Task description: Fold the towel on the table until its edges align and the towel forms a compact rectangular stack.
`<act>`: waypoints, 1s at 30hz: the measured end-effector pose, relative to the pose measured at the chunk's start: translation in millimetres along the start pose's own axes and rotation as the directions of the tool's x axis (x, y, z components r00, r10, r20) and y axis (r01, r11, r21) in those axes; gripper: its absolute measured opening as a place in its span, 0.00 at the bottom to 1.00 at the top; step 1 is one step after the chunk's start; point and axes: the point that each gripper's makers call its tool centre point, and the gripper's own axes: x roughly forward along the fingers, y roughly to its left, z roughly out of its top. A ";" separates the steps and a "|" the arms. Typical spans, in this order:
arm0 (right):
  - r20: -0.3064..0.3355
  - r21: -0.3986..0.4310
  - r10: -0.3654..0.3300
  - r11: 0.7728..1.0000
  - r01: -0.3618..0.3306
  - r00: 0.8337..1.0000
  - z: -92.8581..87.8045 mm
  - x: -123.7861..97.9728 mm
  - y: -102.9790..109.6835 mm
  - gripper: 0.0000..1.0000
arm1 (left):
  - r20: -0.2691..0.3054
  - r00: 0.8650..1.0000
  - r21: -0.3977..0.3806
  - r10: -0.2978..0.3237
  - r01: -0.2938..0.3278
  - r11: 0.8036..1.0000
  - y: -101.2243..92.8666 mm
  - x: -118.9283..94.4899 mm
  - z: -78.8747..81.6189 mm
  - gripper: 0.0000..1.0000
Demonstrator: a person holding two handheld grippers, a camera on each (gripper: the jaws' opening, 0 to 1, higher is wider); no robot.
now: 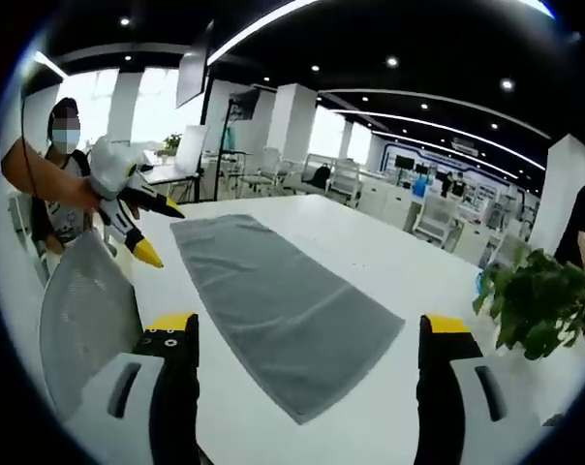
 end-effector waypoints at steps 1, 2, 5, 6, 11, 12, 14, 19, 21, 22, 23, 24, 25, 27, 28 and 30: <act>-0.001 -0.012 -0.001 1.000 0.001 1.000 3.9 -3.3 -8.6 0.95 | 0.003 1.000 -0.001 -0.001 0.001 1.000 -1.6 0.3 4.1 0.77; -0.002 -0.021 0.001 1.000 -0.001 1.000 6.7 -5.7 -14.6 0.96 | -0.002 1.000 0.001 0.000 0.000 1.000 -3.5 0.2 7.4 0.77; -0.002 -0.054 -0.004 0.999 0.004 1.000 14.5 -12.4 -33.0 0.96 | 0.015 1.000 0.010 -0.015 0.015 1.000 -12.2 5.3 22.3 0.77; -0.003 -0.063 -0.007 0.998 0.007 1.000 17.3 -15.1 -42.3 0.96 | 0.015 1.000 0.008 -0.021 0.020 1.000 -14.5 7.1 25.0 0.78; 0.014 -0.034 -0.035 0.999 0.035 0.999 27.5 -21.1 -81.9 0.96 | 0.029 0.997 0.024 -0.076 0.075 0.997 -39.2 19.2 44.8 0.78; 0.011 -0.036 -0.038 0.999 0.039 0.999 27.5 -20.6 -86.6 0.96 | 0.029 0.996 0.030 -0.081 0.081 0.996 -43.1 21.3 47.7 0.78; 0.016 -0.031 -0.042 0.999 0.042 0.999 27.9 -18.4 -94.7 0.96 | 0.028 0.994 0.045 -0.104 0.103 0.994 -51.7 26.0 52.4 0.78; -0.004 -0.032 -0.056 0.998 0.056 0.998 20.4 -5.4 -118.2 0.92 | 0.020 0.990 0.086 -0.138 0.136 0.987 -70.8 41.2 68.7 0.76; -0.016 -0.028 -0.057 0.998 0.057 0.998 16.5 2.1 -125.2 0.90 | 0.026 0.989 0.092 -0.149 0.146 0.985 -76.4 47.8 76.7 0.75; -0.020 -0.027 -0.058 0.998 0.058 0.998 14.4 5.6 -128.9 0.88 | 0.027 0.988 0.093 -0.154 0.151 0.984 -78.1 49.3 78.2 0.74; -0.025 -0.030 -0.060 0.998 0.059 0.998 12.4 8.8 -131.7 0.87 | 0.027 0.986 0.098 -0.167 0.164 0.982 -83.3 53.5 82.1 0.73; -0.035 -0.034 -0.059 0.998 0.058 0.998 8.8 14.1 -135.3 0.86 | 0.028 0.985 0.102 -0.171 0.167 0.981 -86.2 56.1 84.6 0.72; -0.042 -0.034 -0.057 0.998 0.055 0.998 6.2 17.6 -137.3 0.85 | 0.029 0.984 0.111 -0.179 0.174 0.978 -90.5 60.7 87.5 0.71; -0.068 -0.031 -0.056 0.998 0.054 0.996 -1.4 24.9 -142.2 0.83 | 0.025 0.983 0.120 -0.181 0.176 0.977 -95.0 66.0 90.0 0.69; -0.074 -0.029 -0.052 0.998 0.050 0.996 -5.3 30.1 -146.2 0.82 | 0.021 0.983 0.127 -0.182 0.178 0.976 -98.2 70.0 91.4 0.69; -0.084 -0.018 -0.043 0.999 0.041 0.996 -10.8 38.8 -151.4 0.79 | 0.014 0.982 0.117 -0.188 0.186 0.976 -103.8 77.1 92.4 0.68</act>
